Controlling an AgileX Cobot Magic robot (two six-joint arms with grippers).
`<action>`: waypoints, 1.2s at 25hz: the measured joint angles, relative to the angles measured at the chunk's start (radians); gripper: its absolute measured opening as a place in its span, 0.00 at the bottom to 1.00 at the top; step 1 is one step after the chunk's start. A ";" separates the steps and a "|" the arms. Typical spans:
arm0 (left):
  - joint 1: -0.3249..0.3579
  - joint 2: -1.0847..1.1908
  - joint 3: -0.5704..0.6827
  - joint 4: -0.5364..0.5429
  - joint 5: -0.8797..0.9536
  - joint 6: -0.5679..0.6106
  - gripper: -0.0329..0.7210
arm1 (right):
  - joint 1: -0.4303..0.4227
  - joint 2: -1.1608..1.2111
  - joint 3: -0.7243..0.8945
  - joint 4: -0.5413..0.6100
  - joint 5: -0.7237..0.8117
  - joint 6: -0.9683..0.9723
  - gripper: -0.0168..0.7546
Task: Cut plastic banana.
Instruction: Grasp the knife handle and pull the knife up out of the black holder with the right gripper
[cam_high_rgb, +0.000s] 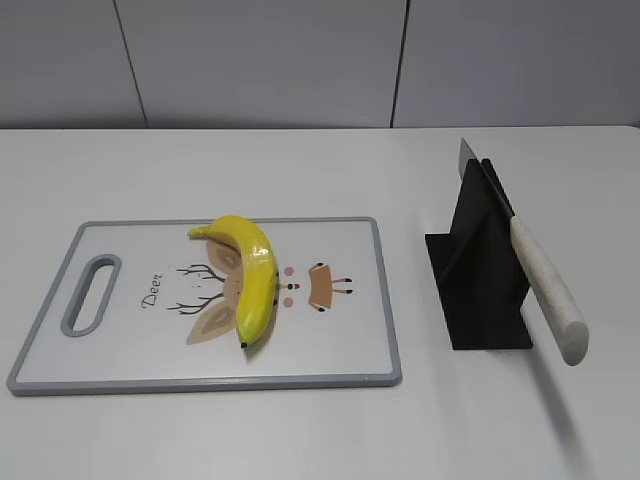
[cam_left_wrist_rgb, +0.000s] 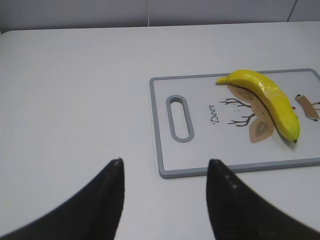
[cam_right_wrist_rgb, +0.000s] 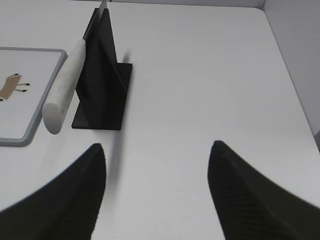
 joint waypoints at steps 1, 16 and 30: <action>0.000 0.000 0.000 0.000 0.000 0.000 0.72 | 0.000 0.000 0.000 0.000 0.000 0.000 0.65; 0.000 0.000 0.000 0.000 0.000 0.000 0.72 | 0.000 0.000 0.000 0.000 0.000 0.000 0.65; 0.000 0.000 0.000 0.000 0.000 0.000 0.72 | 0.000 0.000 0.000 -0.002 0.000 0.000 0.65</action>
